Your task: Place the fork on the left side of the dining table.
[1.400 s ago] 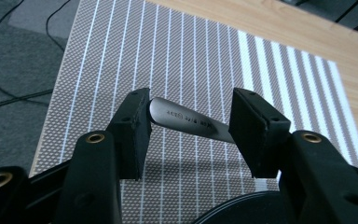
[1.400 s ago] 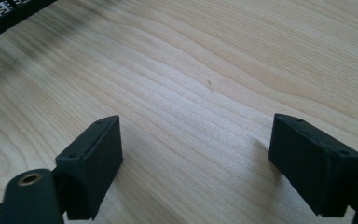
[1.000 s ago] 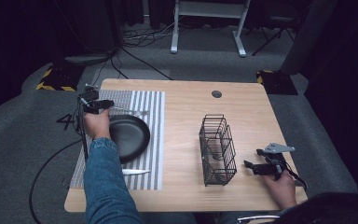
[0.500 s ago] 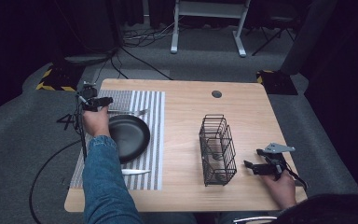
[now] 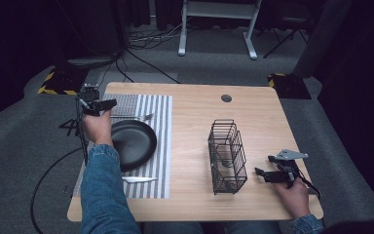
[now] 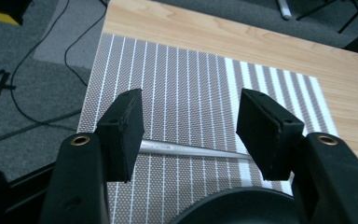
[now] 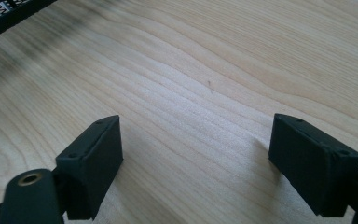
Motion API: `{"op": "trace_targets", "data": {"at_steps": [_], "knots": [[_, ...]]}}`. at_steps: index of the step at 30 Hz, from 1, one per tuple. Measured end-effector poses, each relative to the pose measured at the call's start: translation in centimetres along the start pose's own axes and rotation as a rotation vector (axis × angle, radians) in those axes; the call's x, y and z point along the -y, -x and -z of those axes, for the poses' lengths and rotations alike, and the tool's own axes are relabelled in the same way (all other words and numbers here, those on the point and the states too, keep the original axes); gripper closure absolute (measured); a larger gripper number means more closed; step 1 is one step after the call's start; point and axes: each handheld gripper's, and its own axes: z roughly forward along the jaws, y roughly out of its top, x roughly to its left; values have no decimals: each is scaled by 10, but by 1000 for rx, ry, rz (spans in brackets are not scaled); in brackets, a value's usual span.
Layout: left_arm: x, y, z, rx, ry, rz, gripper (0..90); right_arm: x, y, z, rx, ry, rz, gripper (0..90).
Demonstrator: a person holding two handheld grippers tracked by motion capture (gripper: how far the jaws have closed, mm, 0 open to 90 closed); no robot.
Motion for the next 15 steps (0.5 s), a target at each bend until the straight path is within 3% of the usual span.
{"op": "trace_targets", "data": {"at_steps": [6, 15], "knots": [[-1, 13, 27, -1, 19, -70, 415, 0, 0, 0, 0, 0, 0, 175], [3, 32, 64, 54, 52, -152, 414, 0, 0, 0, 0, 0, 0, 175]]}}
